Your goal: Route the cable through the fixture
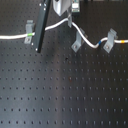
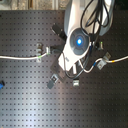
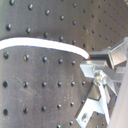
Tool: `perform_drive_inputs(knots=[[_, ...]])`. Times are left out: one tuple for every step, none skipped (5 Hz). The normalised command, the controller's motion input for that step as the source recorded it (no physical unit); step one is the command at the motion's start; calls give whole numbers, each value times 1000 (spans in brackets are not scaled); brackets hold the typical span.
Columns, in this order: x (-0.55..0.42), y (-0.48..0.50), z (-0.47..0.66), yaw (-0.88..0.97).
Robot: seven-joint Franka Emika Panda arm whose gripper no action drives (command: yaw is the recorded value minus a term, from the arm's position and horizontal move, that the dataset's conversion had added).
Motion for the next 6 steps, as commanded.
perform_drive_inputs(knots=[[1, 4, 182, -286], [-61, 3, 78, -211], [-85, 28, 56, -228], [-102, 110, 215, -280], [-19, 297, 398, -243], [13, 30, 38, 0]])
